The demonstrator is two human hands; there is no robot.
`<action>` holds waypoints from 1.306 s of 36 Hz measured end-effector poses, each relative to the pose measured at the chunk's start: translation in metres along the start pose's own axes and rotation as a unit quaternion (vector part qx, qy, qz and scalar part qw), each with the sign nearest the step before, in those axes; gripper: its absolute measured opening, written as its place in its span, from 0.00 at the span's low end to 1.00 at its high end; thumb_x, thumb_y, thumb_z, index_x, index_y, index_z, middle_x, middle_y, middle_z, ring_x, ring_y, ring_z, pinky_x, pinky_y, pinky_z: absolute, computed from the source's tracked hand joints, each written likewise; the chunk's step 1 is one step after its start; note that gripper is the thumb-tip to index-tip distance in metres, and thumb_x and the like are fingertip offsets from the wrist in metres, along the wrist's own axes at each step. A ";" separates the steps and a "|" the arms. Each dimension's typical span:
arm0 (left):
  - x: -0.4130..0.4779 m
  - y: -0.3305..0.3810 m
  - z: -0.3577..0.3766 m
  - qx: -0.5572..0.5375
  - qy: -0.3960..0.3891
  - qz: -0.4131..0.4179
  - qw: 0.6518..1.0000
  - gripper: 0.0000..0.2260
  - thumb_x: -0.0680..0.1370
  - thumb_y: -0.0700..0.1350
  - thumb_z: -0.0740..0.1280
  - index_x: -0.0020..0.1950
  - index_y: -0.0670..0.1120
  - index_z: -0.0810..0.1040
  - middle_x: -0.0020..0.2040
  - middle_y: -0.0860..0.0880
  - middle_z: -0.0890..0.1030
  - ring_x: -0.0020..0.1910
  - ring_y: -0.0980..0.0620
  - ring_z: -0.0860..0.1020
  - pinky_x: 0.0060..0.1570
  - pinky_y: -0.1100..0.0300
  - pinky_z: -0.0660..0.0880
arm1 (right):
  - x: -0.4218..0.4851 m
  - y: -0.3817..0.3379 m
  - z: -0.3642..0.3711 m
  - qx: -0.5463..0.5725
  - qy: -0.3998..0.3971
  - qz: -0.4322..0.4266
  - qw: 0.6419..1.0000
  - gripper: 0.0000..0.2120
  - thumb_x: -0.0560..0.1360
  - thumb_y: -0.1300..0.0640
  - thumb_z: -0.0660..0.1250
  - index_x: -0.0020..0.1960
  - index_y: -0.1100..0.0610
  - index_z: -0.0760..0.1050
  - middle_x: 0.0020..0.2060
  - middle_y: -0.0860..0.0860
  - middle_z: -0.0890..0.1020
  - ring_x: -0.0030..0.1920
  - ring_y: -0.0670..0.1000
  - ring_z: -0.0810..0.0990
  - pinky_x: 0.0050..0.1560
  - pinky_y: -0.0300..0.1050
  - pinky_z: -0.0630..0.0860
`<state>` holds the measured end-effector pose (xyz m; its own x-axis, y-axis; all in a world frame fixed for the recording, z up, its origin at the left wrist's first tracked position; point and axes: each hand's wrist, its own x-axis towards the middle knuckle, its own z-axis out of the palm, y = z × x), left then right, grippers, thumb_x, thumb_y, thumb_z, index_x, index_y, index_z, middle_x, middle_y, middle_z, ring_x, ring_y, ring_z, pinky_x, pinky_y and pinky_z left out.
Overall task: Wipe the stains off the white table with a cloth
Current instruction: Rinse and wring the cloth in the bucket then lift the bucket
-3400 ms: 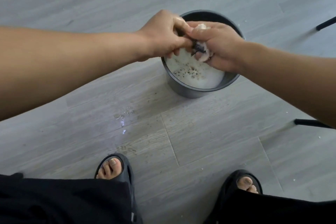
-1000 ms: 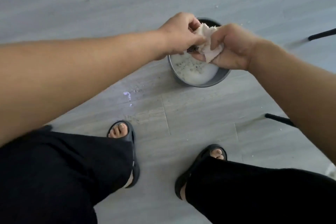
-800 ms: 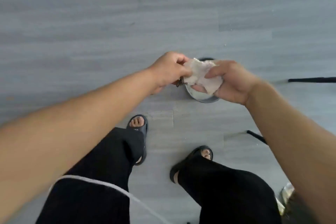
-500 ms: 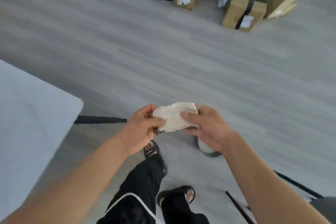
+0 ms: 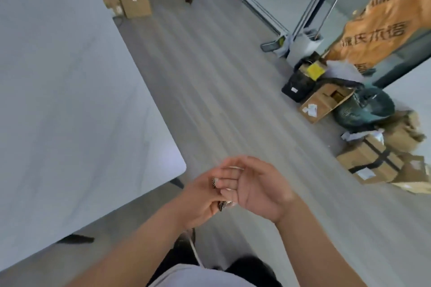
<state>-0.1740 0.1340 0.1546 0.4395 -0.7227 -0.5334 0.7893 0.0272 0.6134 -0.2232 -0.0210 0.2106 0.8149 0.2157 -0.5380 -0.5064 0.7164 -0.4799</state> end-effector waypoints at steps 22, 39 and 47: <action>0.133 0.011 0.136 -0.308 0.250 0.217 0.892 0.19 0.75 0.26 0.65 0.66 0.35 0.76 0.60 0.36 0.82 0.59 0.39 0.82 0.53 0.49 0.83 | 0.096 -0.216 -0.127 -0.479 -0.148 0.155 0.851 0.17 0.77 0.47 0.69 0.61 0.56 0.81 0.58 0.57 0.84 0.61 0.59 0.81 0.64 0.60 0.76; 0.161 0.096 0.057 -0.403 0.374 0.418 0.723 0.13 0.78 0.45 0.63 0.46 0.38 0.82 0.40 0.38 0.83 0.38 0.43 0.83 0.39 0.54 0.80 | 0.240 -0.188 -0.019 -0.461 -0.200 0.282 0.817 0.09 0.81 0.62 0.63 0.57 0.62 0.81 0.45 0.58 0.81 0.45 0.53 0.79 0.49 0.48 0.76; 0.159 0.093 -0.014 -0.495 0.450 0.375 0.642 0.14 0.84 0.46 0.62 0.55 0.37 0.81 0.38 0.36 0.84 0.32 0.42 0.85 0.31 0.56 0.82 | 0.296 -0.173 0.035 -0.558 -0.232 0.366 0.708 0.13 0.82 0.64 0.61 0.61 0.67 0.80 0.48 0.61 0.81 0.49 0.57 0.80 0.59 0.57 0.75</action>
<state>-0.0242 0.0315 0.1187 0.5730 0.4284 -0.6986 -0.0988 0.8824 0.4601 0.1151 -0.0578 0.1583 0.0921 0.6381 -0.7644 -0.5379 -0.6141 -0.5775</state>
